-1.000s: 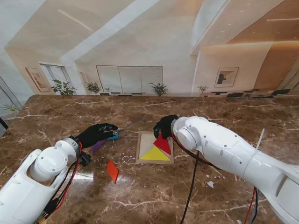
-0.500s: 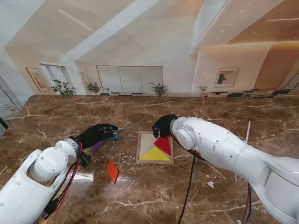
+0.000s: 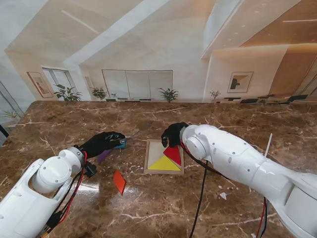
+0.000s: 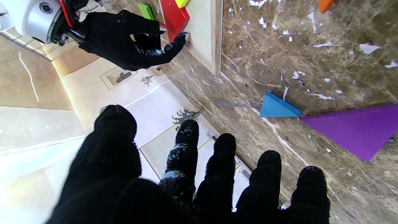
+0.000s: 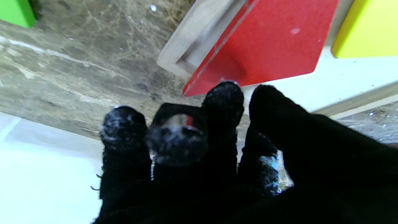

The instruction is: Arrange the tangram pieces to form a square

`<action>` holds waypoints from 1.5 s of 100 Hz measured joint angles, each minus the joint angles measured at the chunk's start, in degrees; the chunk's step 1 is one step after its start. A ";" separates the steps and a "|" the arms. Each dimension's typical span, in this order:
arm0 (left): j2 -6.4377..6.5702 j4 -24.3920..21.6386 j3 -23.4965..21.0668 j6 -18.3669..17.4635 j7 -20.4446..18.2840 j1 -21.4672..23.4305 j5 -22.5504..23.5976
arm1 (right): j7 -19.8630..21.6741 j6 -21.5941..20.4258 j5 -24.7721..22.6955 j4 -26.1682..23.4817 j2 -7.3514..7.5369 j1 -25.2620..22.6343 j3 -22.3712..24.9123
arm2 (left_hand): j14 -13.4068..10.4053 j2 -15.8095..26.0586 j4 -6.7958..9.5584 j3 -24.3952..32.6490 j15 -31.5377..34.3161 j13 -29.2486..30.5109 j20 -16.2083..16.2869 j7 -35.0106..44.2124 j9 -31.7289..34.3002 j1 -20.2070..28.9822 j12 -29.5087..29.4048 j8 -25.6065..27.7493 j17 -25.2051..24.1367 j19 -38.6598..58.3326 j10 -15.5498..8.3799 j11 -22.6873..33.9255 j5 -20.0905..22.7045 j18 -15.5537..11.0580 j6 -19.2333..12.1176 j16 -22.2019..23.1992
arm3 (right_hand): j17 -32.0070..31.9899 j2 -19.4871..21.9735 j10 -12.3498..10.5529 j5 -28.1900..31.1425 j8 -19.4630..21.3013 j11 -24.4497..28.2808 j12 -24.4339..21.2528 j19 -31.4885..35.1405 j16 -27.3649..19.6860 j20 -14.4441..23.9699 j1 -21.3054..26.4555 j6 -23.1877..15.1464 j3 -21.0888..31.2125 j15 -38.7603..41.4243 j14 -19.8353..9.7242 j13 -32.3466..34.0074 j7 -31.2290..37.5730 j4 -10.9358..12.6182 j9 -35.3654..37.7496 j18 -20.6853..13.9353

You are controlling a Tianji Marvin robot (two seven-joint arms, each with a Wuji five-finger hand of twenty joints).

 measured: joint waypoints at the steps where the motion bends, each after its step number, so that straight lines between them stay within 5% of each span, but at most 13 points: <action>1: 0.00 0.00 0.00 0.00 0.00 0.00 0.00 | 0.02 0.00 -0.09 -0.14 0.08 -0.05 0.10 | 0.00 0.00 0.00 0.00 0.00 0.00 0.00 0.00 0.00 0.00 0.00 0.00 0.00 0.00 0.00 0.00 0.00 0.00 0.00 0.00 | 0.00 0.00 0.00 0.00 0.00 0.00 0.00 0.00 0.00 0.00 0.00 0.00 0.00 0.00 0.00 0.00 0.00 0.00 0.00 0.00; 47: -0.02 0.12 0.09 -0.59 0.24 -0.03 -0.05 | 3.07 1.26 -2.97 -6.06 3.08 -3.24 4.47 | 0.00 0.00 0.00 -0.01 0.00 0.00 0.00 0.00 0.00 0.00 0.00 0.00 0.01 0.00 0.00 0.00 0.00 0.00 0.00 0.00 | 0.00 0.00 0.00 -0.13 -0.46 0.00 0.00 0.07 0.00 0.00 0.00 0.01 0.00 0.00 0.00 0.00 -0.12 0.00 0.00 0.00; 106: -0.05 0.32 0.00 -0.94 0.54 0.11 -0.09 | 1.95 1.58 -0.21 -3.24 1.65 -1.87 2.88 | 0.00 0.00 0.00 -0.01 0.00 0.00 0.00 0.00 0.01 0.00 0.00 0.00 0.02 0.00 0.01 0.00 0.00 0.00 0.00 0.00 | 0.00 0.55 0.00 -4.38 -1.23 -0.12 -0.58 0.39 0.00 0.00 0.00 -0.04 -0.01 0.00 0.00 0.00 -1.48 0.00 0.00 0.03; 137: -0.05 0.32 -0.01 -0.87 0.49 0.12 -0.21 | 2.81 1.71 -1.14 -4.18 2.41 -2.55 3.28 | 0.00 0.00 0.00 -0.01 0.00 0.00 0.00 0.00 0.00 0.00 0.00 0.00 0.03 0.00 0.01 0.00 0.00 0.00 0.00 0.00 | 0.00 0.55 0.00 1.25 -1.43 -0.24 -0.60 0.46 0.33 0.00 0.00 0.64 -0.01 0.00 0.05 0.00 0.07 0.00 0.00 0.04; 150: -0.05 0.32 -0.03 -0.97 0.50 0.12 -0.17 | 2.75 1.81 -1.14 -4.27 2.42 -2.68 3.28 | 0.00 0.00 0.00 -0.01 0.00 0.00 0.00 0.00 0.01 0.00 0.00 0.00 0.03 0.00 0.01 0.00 0.00 0.00 0.00 0.00 | 0.00 0.55 0.00 2.73 -4.88 -0.26 -0.60 0.47 0.39 -0.02 0.00 0.95 -0.01 0.00 0.05 0.00 2.23 0.00 0.00 0.05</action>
